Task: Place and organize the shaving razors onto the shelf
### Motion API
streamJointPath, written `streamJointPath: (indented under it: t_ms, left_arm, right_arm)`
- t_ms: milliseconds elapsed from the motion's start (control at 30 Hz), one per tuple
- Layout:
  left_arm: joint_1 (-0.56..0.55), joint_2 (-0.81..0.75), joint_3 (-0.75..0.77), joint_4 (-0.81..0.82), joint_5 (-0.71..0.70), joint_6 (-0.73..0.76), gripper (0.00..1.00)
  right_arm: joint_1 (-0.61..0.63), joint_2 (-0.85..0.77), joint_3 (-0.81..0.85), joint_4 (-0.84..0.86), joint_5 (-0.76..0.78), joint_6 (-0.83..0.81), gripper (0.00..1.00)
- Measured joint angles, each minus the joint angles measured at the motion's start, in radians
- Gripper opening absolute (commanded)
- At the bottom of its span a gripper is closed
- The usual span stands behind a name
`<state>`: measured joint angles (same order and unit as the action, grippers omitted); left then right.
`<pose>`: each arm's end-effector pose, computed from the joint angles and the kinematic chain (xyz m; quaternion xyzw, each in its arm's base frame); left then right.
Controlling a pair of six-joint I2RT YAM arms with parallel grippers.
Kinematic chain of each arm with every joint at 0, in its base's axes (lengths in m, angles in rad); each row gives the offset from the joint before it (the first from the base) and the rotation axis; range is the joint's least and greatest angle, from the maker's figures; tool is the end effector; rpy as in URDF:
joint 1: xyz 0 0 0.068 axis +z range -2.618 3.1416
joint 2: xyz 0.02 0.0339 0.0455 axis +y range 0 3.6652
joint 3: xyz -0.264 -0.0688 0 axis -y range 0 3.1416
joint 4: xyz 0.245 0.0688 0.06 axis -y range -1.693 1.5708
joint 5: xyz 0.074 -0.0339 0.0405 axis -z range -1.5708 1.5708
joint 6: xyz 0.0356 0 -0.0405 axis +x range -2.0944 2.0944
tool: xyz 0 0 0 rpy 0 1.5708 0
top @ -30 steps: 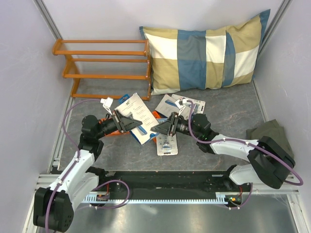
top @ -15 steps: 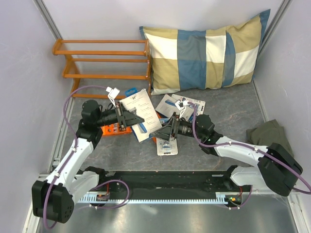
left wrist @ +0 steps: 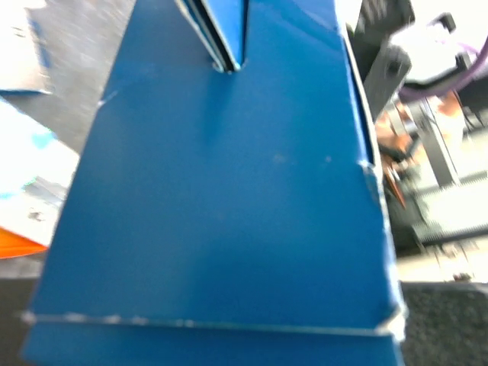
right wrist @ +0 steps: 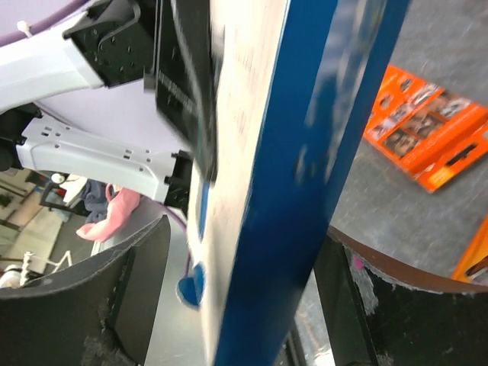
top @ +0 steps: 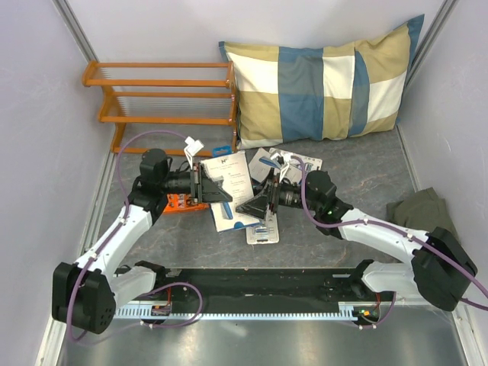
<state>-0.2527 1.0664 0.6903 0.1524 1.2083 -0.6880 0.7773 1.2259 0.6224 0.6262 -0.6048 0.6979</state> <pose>0.2113 -0.0889 0.2912 0.2071 0.7046 -0.6284 0.2564 0.1781 0.2036 0.2747 -0.2393 0.6583 0.6132 0.3652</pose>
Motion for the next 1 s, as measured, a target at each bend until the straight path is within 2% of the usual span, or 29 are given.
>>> streamJointPath:
  t_ms: [100, 200, 233, 333, 400, 433, 500, 533, 800, 1000]
  left_arm:
    - [-0.052, 0.023, 0.027, -0.049, 0.018, 0.034, 0.09]
    - [-0.113, 0.041, 0.049, -0.090, 0.026, 0.071, 0.09]
    - [-0.129, 0.045, 0.053, -0.103, 0.020, 0.086, 0.09]
    - [-0.142, 0.060, 0.063, -0.137, 0.011, 0.143, 0.19]
    - [-0.143, 0.064, 0.077, -0.167, -0.007, 0.202, 0.49]
    - [-0.145, 0.066, 0.087, -0.197, -0.023, 0.230, 0.78]
    - [-0.150, 0.066, 0.108, -0.249, -0.068, 0.259, 0.97]
    - [-0.153, 0.064, 0.122, -0.284, -0.097, 0.265, 1.00]
    - [-0.157, -0.013, 0.155, -0.384, -0.401, 0.283, 1.00]
    - [-0.157, -0.080, 0.111, -0.310, -0.529, 0.219, 1.00]
  right_arm:
    - [-0.031, 0.008, 0.037, -0.021, -0.016, -0.024, 0.80]
    - [-0.062, 0.019, 0.062, -0.024, -0.029, -0.043, 0.56]
    - [-0.068, 0.023, 0.068, -0.026, -0.054, -0.041, 0.42]
    - [-0.067, 0.029, 0.079, -0.035, -0.091, -0.022, 0.22]
    - [-0.074, 0.037, 0.082, -0.035, -0.110, 0.002, 0.19]
    - [-0.076, 0.037, 0.082, -0.033, -0.114, 0.007, 0.17]
    - [-0.078, 0.037, 0.082, -0.030, -0.109, -0.003, 0.12]
    - [-0.081, 0.037, 0.080, -0.034, -0.097, -0.011, 0.11]
    - [-0.190, -0.011, 0.001, -0.022, 0.063, 0.053, 0.08]
    - [-0.298, -0.080, -0.116, 0.101, 0.234, 0.199, 0.08]
